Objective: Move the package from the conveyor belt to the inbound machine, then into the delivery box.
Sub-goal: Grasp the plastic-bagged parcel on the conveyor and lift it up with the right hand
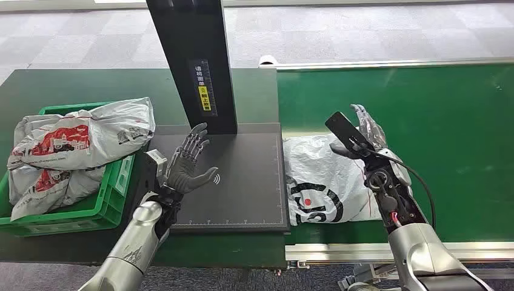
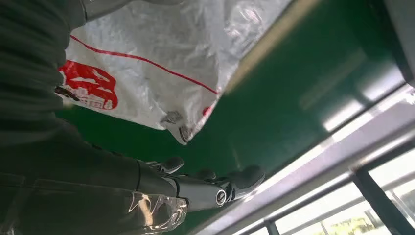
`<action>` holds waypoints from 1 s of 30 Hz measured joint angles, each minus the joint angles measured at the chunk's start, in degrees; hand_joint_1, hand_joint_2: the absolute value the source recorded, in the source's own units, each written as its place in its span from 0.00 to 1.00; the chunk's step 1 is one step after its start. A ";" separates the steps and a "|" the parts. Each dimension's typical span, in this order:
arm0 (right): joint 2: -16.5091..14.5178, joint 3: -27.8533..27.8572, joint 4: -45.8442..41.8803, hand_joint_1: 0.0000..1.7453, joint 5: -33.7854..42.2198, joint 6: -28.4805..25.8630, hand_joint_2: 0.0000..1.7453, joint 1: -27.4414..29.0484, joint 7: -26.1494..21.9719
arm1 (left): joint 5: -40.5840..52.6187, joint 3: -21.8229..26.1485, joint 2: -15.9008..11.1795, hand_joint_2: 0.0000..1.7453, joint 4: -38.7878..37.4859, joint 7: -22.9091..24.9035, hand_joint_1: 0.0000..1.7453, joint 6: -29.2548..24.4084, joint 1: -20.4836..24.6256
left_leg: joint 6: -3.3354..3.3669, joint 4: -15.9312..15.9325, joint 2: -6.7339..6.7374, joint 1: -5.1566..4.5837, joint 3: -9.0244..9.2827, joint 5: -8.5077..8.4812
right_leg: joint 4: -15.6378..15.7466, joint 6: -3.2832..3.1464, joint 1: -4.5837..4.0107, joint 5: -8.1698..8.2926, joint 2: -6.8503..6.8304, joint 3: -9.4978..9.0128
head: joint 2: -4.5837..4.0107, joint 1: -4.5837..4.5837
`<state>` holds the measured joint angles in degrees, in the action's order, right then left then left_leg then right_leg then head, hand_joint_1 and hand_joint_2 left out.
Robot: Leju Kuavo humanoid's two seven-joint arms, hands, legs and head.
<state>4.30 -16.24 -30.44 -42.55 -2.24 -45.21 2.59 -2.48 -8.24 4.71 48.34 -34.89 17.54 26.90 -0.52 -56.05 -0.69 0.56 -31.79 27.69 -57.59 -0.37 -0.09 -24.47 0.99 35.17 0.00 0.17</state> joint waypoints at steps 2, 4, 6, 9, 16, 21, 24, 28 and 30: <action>0.08 -0.92 1.33 0.00 -1.28 2.78 1.00 -0.53 1.32 | 0.05 0.04 -0.01 1.00 -0.15 0.01 0.00 -0.04 0.11 | 0.00 0.00 -0.01 0.00 -0.01 0.00 | 0.00 0.00 0.00 0.00 -0.01 0.00 | 0.00 -0.01; 0.19 -2.60 3.61 0.00 -3.18 7.29 1.00 -1.34 3.01 | 0.14 0.14 -0.02 1.00 -0.47 0.02 0.00 -0.12 0.35 | 0.00 0.00 -0.01 0.00 -0.02 0.00 | 0.00 0.00 0.00 0.00 -0.02 0.00 | 0.00 -0.02; 0.25 -4.17 5.47 0.00 -4.34 11.47 1.00 -1.91 3.23 | 0.20 0.20 -0.03 1.00 -0.88 0.05 0.00 -0.17 0.69 | 0.00 0.00 -0.01 -0.01 -0.02 0.00 | 0.00 0.00 0.01 0.00 -0.02 0.00 | 0.00 -0.02; 0.37 -6.38 7.67 0.00 -5.22 17.85 1.00 -2.31 1.53 | 0.32 0.28 -0.03 1.00 -1.58 0.08 0.00 -0.17 1.25 | 0.00 -0.01 -0.01 -0.01 -0.02 0.00 | 0.00 0.00 0.02 0.00 -0.02 0.00 | -0.01 -0.02; 0.49 -9.23 9.93 0.00 -5.46 25.60 1.00 -2.38 -3.54 | 0.86 0.64 -0.08 1.00 -2.42 0.08 0.00 0.03 1.59 | 0.00 0.00 -0.01 -0.01 -0.02 0.00 | 0.00 0.00 0.03 0.00 -0.02 0.00 | 0.00 -0.01; 0.47 -10.46 10.61 0.96 -5.86 26.56 1.00 -2.65 -3.00 | 0.86 0.88 -0.20 1.00 -2.46 0.14 0.00 -0.05 1.51 | 0.00 0.00 -0.01 -0.01 -0.02 0.00 | 0.00 0.00 0.02 0.00 -0.02 0.00 | -0.01 -0.02; 0.45 -10.95 10.87 1.00 -6.07 26.60 1.00 -2.77 -2.59 | 0.86 0.93 -0.25 1.00 -2.46 0.19 0.00 -0.16 1.32 | 0.00 0.00 -0.01 -0.01 -0.02 0.00 | 0.00 0.00 0.02 0.00 -0.02 -0.01 | -0.01 -0.01; 0.47 -11.62 11.03 1.00 -6.37 26.59 1.00 -2.82 -2.42 | 0.86 0.97 -0.27 1.00 -2.46 0.19 0.00 -0.16 1.14 | 0.00 0.00 -0.01 -0.01 -0.02 0.00 | 0.00 0.00 0.02 0.00 -0.02 0.00 | 0.00 -0.02; 0.47 -11.90 11.12 1.00 -6.61 26.59 1.00 -2.82 -2.40 | 0.86 0.98 -0.27 1.00 -2.46 0.19 0.00 -0.16 1.14 | 0.00 -0.01 -0.01 -0.01 -0.02 0.00 | 0.00 0.00 0.02 0.00 -0.02 0.00 | 0.00 -0.02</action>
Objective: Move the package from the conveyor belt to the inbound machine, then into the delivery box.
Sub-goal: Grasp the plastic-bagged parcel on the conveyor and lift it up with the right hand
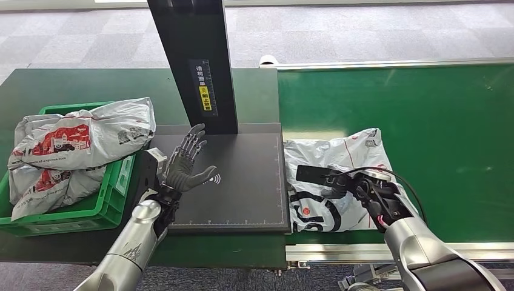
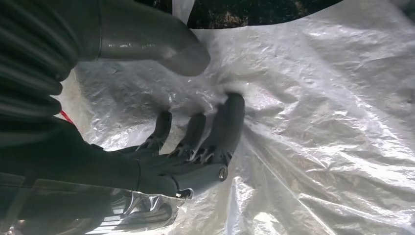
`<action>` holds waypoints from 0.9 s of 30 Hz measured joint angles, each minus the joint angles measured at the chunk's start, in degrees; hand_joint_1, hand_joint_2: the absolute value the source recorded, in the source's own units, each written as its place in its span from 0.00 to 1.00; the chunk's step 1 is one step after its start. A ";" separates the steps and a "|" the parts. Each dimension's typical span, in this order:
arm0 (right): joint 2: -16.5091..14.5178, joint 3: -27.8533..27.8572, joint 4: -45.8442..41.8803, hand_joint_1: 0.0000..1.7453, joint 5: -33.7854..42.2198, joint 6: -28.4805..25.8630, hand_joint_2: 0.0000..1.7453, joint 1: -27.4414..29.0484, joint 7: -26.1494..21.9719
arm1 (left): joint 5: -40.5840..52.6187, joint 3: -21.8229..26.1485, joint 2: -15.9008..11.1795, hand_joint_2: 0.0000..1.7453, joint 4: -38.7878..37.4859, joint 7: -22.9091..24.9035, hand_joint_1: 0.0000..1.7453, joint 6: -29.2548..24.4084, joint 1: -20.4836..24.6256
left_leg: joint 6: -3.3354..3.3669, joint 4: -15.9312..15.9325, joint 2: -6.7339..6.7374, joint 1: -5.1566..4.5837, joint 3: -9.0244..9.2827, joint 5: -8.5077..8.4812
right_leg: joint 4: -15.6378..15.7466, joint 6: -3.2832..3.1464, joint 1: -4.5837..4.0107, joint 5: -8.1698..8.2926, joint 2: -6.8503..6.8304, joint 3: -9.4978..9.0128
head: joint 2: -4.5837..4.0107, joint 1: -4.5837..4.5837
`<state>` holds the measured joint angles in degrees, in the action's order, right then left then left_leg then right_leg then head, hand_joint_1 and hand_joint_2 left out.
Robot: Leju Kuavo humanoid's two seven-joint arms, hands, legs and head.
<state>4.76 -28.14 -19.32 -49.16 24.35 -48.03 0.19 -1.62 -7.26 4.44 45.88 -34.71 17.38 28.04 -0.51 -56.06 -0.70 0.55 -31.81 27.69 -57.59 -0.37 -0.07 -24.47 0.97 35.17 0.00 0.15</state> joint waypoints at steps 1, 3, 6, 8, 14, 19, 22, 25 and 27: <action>0.00 -0.08 0.05 1.00 -0.11 0.00 1.00 0.00 0.02 | 0.00 0.00 0.00 1.00 0.00 0.00 0.00 -0.01 0.00 | 0.00 0.00 0.00 0.00 0.00 0.00 | 0.00 0.00 0.00 0.00 0.00 0.00 | 0.00 0.01; 0.00 -0.22 0.13 1.00 -0.32 0.02 1.00 0.01 0.07 | 0.00 0.02 0.00 1.00 0.00 0.04 0.00 -0.04 0.00 | 0.00 0.00 0.00 0.00 0.00 0.00 | 0.00 0.00 0.00 0.00 0.00 0.00 | 0.00 0.01; 0.00 -0.51 0.19 1.00 -0.38 0.16 1.00 0.02 0.10 | 0.00 0.07 0.00 1.00 0.00 0.27 0.00 -0.09 0.00 | 0.00 0.00 0.00 0.00 0.00 0.00 | 0.00 0.00 0.00 0.00 0.00 0.00 | 0.00 0.00; 0.01 -0.76 0.23 1.00 -0.41 0.33 1.00 0.03 0.08 | 0.00 0.11 0.00 1.00 0.00 0.46 0.00 -0.09 0.00 | 0.00 0.00 0.00 0.00 0.01 0.00 | 0.00 0.00 0.00 0.00 0.00 0.00 | 0.00 0.01; 0.10 -1.28 0.28 0.96 -0.38 -0.11 1.00 0.05 -1.37 | -0.08 0.57 -0.01 1.00 0.10 0.60 0.00 -0.09 -0.06 | 0.00 0.00 0.00 0.00 0.00 0.00 | 0.00 0.00 0.00 0.00 0.00 0.00 | 0.00 0.01; 0.06 -0.98 -0.25 0.21 1.32 -10.18 1.00 0.08 -6.18 | -0.18 1.13 -0.19 1.00 1.65 0.77 0.00 -0.16 -1.35 | 0.00 0.00 0.00 0.00 -0.02 0.00 | 0.00 0.00 0.00 0.00 0.01 0.00 | 0.00 0.00; -0.41 0.95 -2.76 0.02 4.82 -22.59 1.00 0.33 -11.77 | -0.25 1.87 -0.40 1.00 4.19 0.85 0.00 -0.17 -3.60 | 0.00 0.00 0.03 0.00 -0.02 0.00 | 0.00 0.00 0.00 0.00 0.03 0.03 | 0.00 0.02; -0.96 4.06 -7.51 0.00 7.66 -31.01 1.00 1.10 -17.00 | -0.26 2.50 -0.47 1.00 6.24 0.84 0.00 -0.14 -5.21 | 0.00 0.00 -0.03 0.01 -0.02 0.00 | 0.00 0.00 -0.02 -0.01 0.00 0.03 | 0.00 0.02; -1.18 5.90 -11.06 0.00 8.11 -33.62 1.00 2.03 -18.45 | -0.19 2.70 -0.47 1.00 6.84 0.76 0.00 -0.10 -5.64 | 0.00 0.01 -0.05 0.01 -0.03 0.00 | 0.00 0.00 -0.02 -0.01 -0.01 0.03 | 0.00 0.02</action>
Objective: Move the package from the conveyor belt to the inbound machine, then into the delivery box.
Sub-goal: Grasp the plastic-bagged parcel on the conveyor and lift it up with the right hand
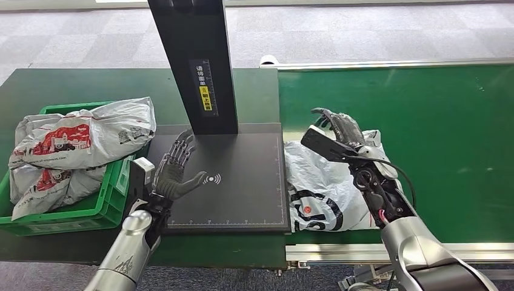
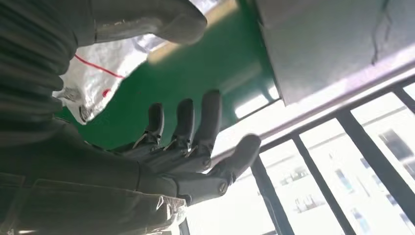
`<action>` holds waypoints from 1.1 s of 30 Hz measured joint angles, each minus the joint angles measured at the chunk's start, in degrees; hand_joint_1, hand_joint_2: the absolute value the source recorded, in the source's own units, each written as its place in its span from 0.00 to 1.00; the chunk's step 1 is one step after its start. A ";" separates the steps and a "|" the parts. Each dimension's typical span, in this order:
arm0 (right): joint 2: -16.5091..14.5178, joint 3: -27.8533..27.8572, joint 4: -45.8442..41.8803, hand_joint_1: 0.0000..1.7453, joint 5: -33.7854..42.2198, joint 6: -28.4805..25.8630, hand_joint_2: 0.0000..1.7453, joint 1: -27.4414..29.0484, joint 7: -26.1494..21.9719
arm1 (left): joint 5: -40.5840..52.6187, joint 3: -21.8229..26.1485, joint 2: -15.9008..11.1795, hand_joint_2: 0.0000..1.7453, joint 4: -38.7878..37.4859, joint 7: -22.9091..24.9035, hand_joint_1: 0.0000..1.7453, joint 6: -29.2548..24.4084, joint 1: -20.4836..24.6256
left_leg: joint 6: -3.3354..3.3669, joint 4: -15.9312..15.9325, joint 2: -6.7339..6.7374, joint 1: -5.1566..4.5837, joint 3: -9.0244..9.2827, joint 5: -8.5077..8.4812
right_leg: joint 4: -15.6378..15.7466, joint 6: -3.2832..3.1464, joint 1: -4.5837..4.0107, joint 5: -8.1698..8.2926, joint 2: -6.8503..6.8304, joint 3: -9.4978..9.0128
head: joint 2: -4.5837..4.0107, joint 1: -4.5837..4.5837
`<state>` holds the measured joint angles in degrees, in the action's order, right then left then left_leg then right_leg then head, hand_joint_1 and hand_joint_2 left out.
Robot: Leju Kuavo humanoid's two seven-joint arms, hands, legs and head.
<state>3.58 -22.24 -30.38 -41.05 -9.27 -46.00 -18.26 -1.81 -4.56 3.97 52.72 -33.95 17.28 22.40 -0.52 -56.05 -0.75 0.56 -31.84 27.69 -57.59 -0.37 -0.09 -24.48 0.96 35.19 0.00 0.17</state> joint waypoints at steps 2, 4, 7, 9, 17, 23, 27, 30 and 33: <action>-0.08 1.43 -3.27 0.00 -0.51 -1.01 1.00 1.02 0.08 | 0.08 0.09 0.01 1.00 0.19 -0.16 0.00 0.03 -0.14 | 0.00 0.00 0.01 0.00 0.00 0.00 | 0.00 0.00 0.00 0.00 0.00 -0.01 | -0.01 -0.01; 0.02 2.18 -5.60 0.00 -2.63 0.17 1.00 1.75 2.40 | 0.10 0.13 0.00 1.00 0.19 -0.31 0.00 0.12 -0.15 | 0.00 0.00 0.02 -0.01 0.01 0.00 | 0.00 0.01 0.02 0.01 0.01 -0.01 | -0.01 -0.02; 0.62 1.47 -6.23 0.00 -8.94 7.95 1.00 2.02 10.27 | 0.15 0.14 -0.01 1.00 0.09 -0.37 0.00 0.51 0.00 | 0.00 -0.01 0.05 -0.02 0.03 0.00 | 0.01 0.01 0.03 0.01 0.02 -0.02 | -0.01 -0.02; 1.01 0.31 -5.39 0.00 -12.75 12.47 1.00 2.13 13.99 | 0.26 0.18 -0.02 1.00 -0.14 -0.38 0.00 0.62 0.26 | 0.00 -0.01 0.03 -0.02 0.03 0.00 | 0.01 0.01 0.04 0.01 0.00 -0.02 | -0.01 -0.01; 2.11 -7.37 1.25 0.00 -21.07 22.96 1.00 2.04 18.26 | 0.80 0.48 0.27 1.00 -1.65 -0.31 0.00 -0.13 1.38 | 0.00 0.00 0.02 0.00 0.02 0.00 | 0.01 0.01 0.01 0.01 0.01 0.01 | 0.00 0.00; 3.49 -12.13 3.77 0.00 -22.71 29.30 1.00 2.47 15.62 | 0.78 0.62 0.34 1.00 -2.57 -0.21 0.00 -0.14 1.70 | 0.00 -0.01 0.03 -0.02 0.02 0.01 | 0.01 0.01 0.02 0.01 0.01 0.00 | -0.01 -0.01; 4.17 -14.90 5.14 0.01 -22.84 32.56 1.00 2.69 12.93 | 0.79 0.62 0.65 1.00 -3.12 -0.26 0.00 -0.14 1.68 | 0.01 -0.01 0.03 -0.02 0.03 0.01 | 0.02 0.01 0.03 0.01 0.01 -0.01 | -0.01 0.00; 4.36 -16.36 5.86 0.70 -22.73 33.78 1.00 2.71 12.00 | 0.79 0.62 0.94 1.00 -3.32 -0.28 0.00 -0.12 1.70 | 0.00 -0.01 0.04 -0.01 0.06 0.01 | 0.02 0.01 0.02 0.01 0.00 -0.01 | -0.01 0.00; 4.38 -17.58 6.34 1.00 -22.63 34.34 1.00 2.92 11.57 | 0.73 0.62 1.28 1.00 -3.43 -0.27 0.00 -0.08 1.84 | 0.00 -0.01 0.05 -0.01 0.13 0.01 | 0.03 0.01 0.01 0.00 0.01 -0.06 | -0.01 0.00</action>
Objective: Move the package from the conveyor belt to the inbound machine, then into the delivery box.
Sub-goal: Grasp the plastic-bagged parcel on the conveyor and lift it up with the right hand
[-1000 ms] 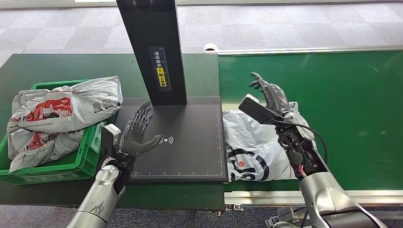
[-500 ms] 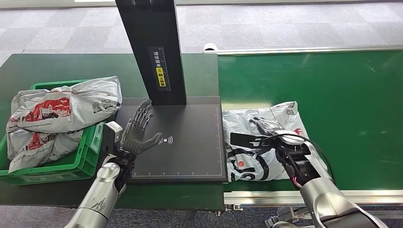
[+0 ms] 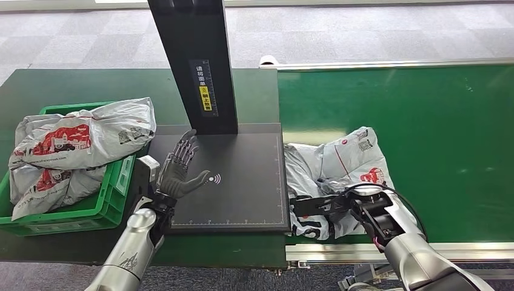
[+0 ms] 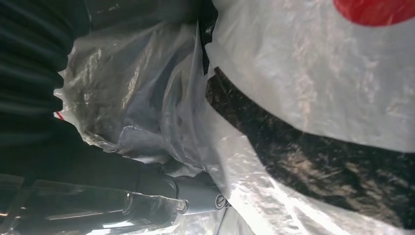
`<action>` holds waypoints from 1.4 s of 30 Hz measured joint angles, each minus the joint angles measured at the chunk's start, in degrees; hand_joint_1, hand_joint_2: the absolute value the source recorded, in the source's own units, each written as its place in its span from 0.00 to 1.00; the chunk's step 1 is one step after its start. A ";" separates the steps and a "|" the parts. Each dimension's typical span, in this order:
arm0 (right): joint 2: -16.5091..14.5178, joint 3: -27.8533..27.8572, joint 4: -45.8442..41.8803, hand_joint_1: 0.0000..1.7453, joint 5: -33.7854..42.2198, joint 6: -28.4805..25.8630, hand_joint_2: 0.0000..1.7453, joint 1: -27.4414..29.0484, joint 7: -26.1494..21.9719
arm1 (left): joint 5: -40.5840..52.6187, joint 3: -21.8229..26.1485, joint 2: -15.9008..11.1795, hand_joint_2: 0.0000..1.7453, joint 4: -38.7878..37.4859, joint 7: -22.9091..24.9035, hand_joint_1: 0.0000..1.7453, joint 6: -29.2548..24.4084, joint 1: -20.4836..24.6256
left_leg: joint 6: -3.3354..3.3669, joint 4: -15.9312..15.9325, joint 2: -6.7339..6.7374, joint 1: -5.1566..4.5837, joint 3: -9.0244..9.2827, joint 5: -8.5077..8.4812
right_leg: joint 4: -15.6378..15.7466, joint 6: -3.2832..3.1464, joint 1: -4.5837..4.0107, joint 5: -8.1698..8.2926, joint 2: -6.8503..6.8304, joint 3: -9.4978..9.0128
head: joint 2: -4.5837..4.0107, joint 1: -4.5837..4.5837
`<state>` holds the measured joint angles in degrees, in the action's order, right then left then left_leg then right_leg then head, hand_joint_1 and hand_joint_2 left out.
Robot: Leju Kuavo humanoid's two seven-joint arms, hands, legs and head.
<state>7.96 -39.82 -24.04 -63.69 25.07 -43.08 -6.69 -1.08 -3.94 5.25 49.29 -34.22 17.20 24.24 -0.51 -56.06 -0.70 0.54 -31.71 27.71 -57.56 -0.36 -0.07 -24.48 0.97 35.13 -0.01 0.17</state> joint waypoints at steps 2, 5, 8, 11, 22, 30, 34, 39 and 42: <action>-0.01 -0.68 0.13 1.00 0.17 0.04 1.00 0.16 -0.14 | -0.03 -0.02 0.23 1.00 -0.23 0.01 0.00 -0.01 0.27 | 0.00 0.00 0.00 0.00 0.08 0.01 | 0.01 0.00 0.00 -0.01 0.00 -0.09 | 0.00 -0.01; -0.01 -1.24 0.20 1.00 0.94 -0.22 1.00 0.29 -0.40 | -0.07 -0.05 0.45 1.00 -0.64 0.01 0.00 -0.02 0.80 | 0.00 0.00 -0.02 0.00 0.22 0.02 | 0.02 0.02 0.00 -0.04 0.00 -0.25 | 0.01 -0.02; 0.02 -1.25 0.20 1.00 2.23 -0.76 1.00 0.33 -0.55 | -0.29 -0.06 0.50 1.00 -0.96 0.01 0.00 -0.02 1.15 | 0.00 0.00 -0.03 -0.01 0.30 0.02 | 0.03 0.04 0.01 -0.05 -0.01 -0.35 | 0.01 -0.01; 0.06 -1.26 0.19 1.00 2.97 -0.81 1.00 0.31 -0.66 | -0.39 -0.06 0.49 1.00 -1.03 0.00 0.00 0.00 1.26 | 0.01 0.00 -0.04 -0.01 0.33 0.02 | 0.03 0.04 0.01 -0.05 -0.01 -0.37 | 0.01 -0.01; 0.55 -1.28 -0.20 1.00 6.66 -4.34 1.00 0.15 -2.43 | -1.15 -0.05 0.16 1.00 -0.97 -0.30 0.00 -0.19 0.97 | 0.01 0.00 -0.04 -0.01 0.27 0.01 | 0.02 0.05 0.02 -0.03 -0.02 -0.38 | 0.01 -0.01; 3.35 4.17 -10.46 1.00 18.60 -20.40 1.00 0.27 -3.14 | -2.54 1.15 -1.26 1.00 5.27 -0.56 0.00 -2.00 -3.55 | 0.01 0.00 -0.01 0.00 0.06 0.01 | 0.00 0.02 0.01 0.00 -0.01 -0.13 | 0.01 -0.01; 4.15 10.09 -20.72 1.00 20.80 -26.08 1.00 1.62 -3.68 | -2.42 2.32 -1.50 1.00 7.73 -0.77 0.00 -3.20 -5.16 | 0.01 0.01 -0.01 0.01 -0.03 0.01 | 0.00 0.02 0.00 0.00 -0.01 -0.05 | 0.01 0.00; 3.31 17.76 -32.48 1.00 22.67 -33.17 1.00 4.93 -4.05 | -2.58 4.15 -1.24 1.00 11.26 -2.35 0.00 -7.51 -6.63 | 0.01 0.01 -0.04 0.01 -0.07 0.01 | 0.00 0.02 0.00 -0.01 -0.03 -0.03 | 0.00 -0.01; 2.39 22.68 -38.43 1.00 24.36 -37.81 1.00 6.99 -5.83 | -3.79 5.36 -0.78 1.00 13.78 -2.98 0.00 -9.79 -7.39 | 0.01 0.01 -0.06 0.00 -0.09 0.01 | 0.01 0.02 0.01 -0.01 -0.07 -0.03 | 0.01 -0.02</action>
<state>10.35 -17.14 -62.48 -39.32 -12.74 -36.09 -12.53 -4.87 1.42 4.47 63.06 -37.19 7.42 16.85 -0.51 -56.04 -0.76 0.54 -31.80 27.71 -57.55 -0.34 -0.06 -24.49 0.90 35.10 0.00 0.15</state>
